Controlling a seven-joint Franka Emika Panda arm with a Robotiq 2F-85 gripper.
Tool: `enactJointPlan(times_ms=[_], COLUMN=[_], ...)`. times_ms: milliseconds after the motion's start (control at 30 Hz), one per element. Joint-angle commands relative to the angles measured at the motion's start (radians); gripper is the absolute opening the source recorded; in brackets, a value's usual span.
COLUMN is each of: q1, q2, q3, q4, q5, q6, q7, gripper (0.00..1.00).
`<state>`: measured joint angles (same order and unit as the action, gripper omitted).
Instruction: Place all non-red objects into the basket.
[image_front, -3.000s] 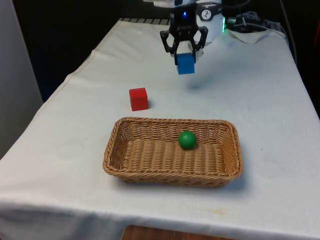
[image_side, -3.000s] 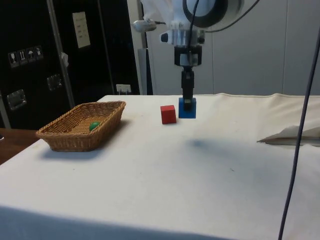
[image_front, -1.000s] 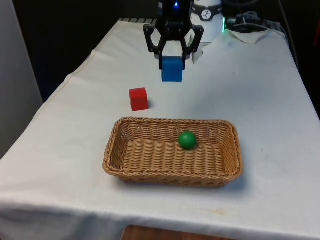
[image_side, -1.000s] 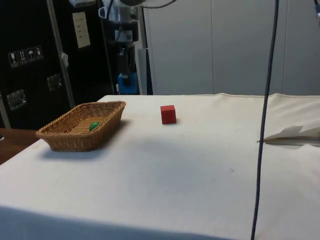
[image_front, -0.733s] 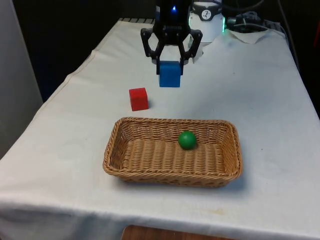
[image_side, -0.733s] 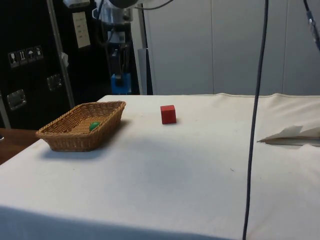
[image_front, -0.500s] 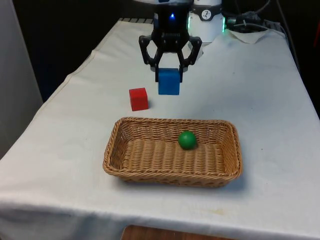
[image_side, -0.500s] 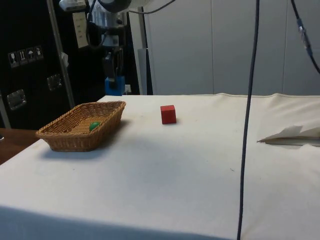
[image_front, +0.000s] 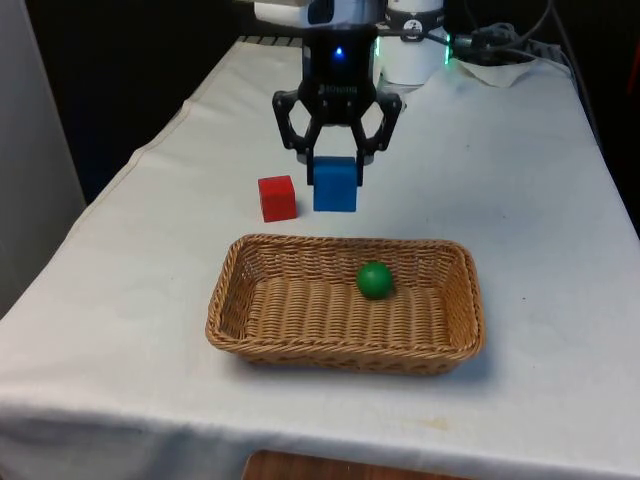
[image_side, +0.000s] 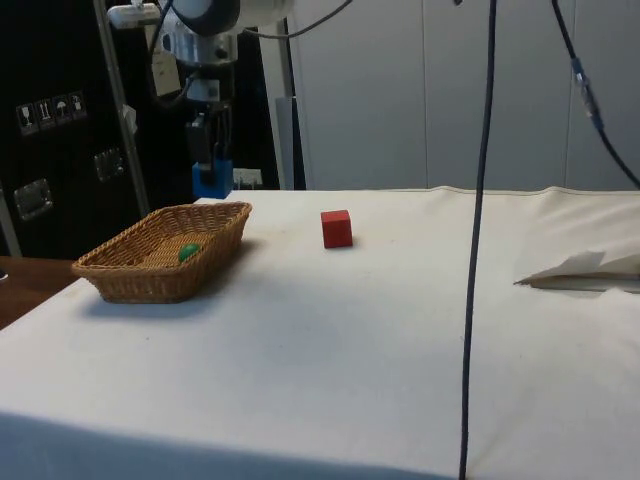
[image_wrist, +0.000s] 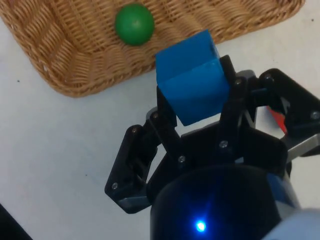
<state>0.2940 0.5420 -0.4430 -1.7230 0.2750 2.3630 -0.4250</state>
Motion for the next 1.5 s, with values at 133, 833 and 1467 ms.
enactJointPlan(times_ms=[133,833,1467], q1=[-0.005,-0.019,-0.022], q2=[0.022,0.164,0.281], q3=[0.000,-0.002,-0.007], q4=[0.037,0.184,0.251], q5=[0.008,0.031,0.090], q6=[-0.017,-0.006,0.018], q7=[0.011,0.092,0.116], gripper=[0.01,0.01,0.26])
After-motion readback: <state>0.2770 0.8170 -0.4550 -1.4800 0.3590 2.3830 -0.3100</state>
